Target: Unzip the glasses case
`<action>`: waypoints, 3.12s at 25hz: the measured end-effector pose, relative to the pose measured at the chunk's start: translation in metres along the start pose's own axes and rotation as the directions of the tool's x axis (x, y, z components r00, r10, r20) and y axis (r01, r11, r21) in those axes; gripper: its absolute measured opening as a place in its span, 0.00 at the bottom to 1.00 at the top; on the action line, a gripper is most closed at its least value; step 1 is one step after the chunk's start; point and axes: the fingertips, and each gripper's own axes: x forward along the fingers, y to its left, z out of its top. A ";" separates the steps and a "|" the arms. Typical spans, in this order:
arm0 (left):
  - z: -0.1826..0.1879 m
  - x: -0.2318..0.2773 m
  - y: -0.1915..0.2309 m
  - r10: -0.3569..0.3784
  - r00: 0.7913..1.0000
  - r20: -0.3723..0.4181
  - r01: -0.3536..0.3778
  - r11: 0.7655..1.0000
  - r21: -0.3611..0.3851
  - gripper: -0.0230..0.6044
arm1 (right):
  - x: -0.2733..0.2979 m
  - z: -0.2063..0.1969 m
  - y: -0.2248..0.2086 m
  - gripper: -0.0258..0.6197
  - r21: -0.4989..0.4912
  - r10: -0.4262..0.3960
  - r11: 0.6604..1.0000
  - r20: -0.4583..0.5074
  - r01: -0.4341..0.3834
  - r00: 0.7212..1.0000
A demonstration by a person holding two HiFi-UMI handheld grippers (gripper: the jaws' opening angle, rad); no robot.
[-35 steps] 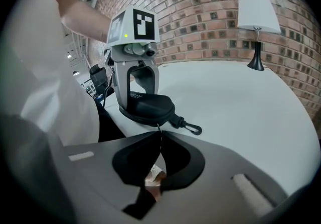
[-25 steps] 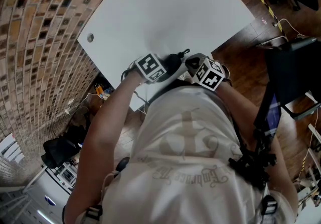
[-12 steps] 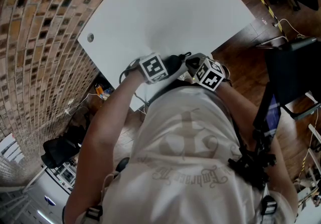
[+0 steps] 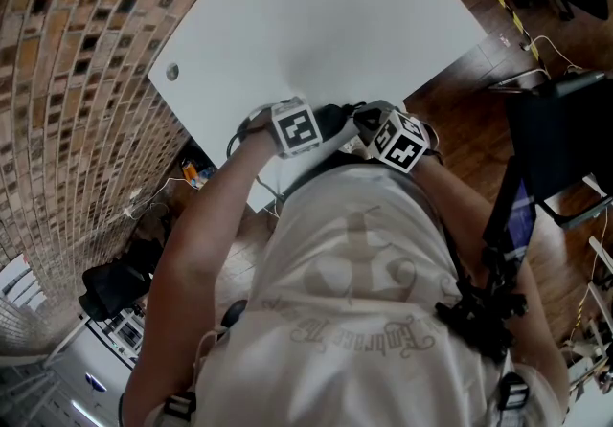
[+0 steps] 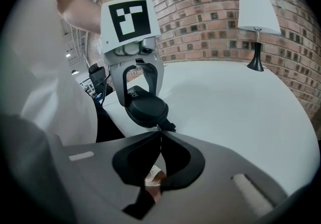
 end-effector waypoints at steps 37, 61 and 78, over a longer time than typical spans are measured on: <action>0.026 0.007 0.006 0.121 0.989 0.080 -0.133 0.977 0.165 0.53 | 0.003 0.013 -0.026 0.05 -0.076 0.011 0.997 -0.022 -0.013 1.000; 0.017 -0.041 0.089 0.231 0.924 0.303 -0.141 0.946 -0.291 0.54 | -0.031 0.005 -0.068 0.05 0.082 -0.065 0.995 0.060 0.060 0.996; -0.004 -0.100 0.064 0.544 0.641 0.541 -0.075 0.746 -0.661 0.50 | -0.050 -0.024 -0.083 0.05 0.121 -0.021 0.993 0.094 0.009 0.995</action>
